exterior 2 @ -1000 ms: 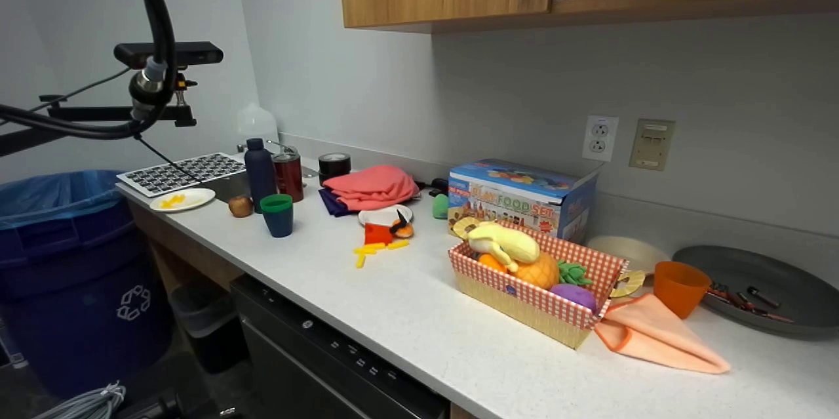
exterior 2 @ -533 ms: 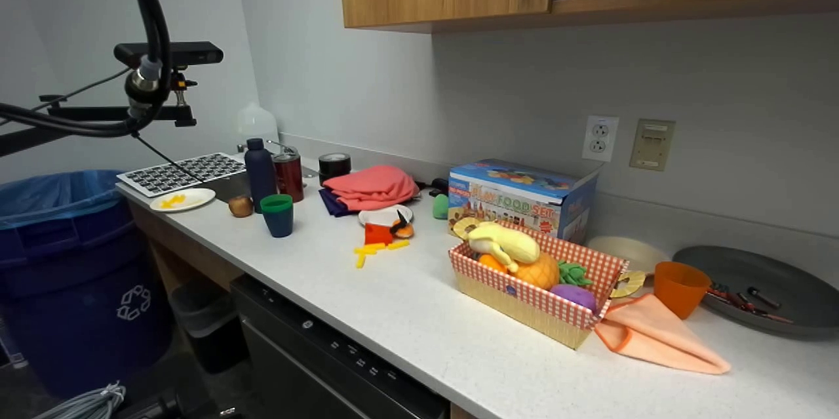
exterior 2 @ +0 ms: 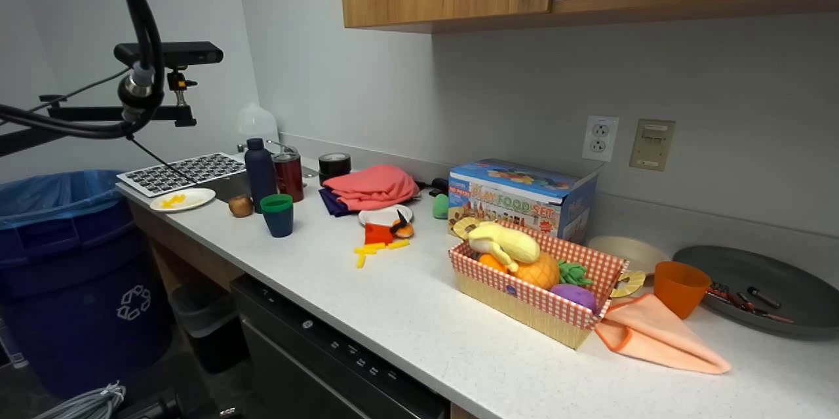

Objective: Open the top right cabinet door

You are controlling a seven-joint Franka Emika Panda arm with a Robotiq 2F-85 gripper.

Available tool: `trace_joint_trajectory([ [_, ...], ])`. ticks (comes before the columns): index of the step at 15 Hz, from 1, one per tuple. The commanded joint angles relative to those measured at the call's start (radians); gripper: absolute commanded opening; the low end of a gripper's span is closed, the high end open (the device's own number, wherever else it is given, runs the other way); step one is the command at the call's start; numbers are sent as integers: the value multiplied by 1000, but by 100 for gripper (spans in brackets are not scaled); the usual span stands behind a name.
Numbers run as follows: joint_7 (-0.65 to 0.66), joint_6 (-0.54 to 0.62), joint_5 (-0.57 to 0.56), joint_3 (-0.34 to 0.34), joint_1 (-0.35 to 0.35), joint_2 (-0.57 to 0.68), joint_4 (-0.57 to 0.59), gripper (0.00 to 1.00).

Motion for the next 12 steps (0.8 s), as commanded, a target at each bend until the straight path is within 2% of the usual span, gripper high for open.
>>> trace_joint_trajectory([
  [1, 62, -16, -53, -13, -101, -2, 3, 100],
  [2, 9, -4, 11, -2, 0, 1, 3, 100],
  [12, 7, -2, 24, 1, 8, 4, 3, 100],
])
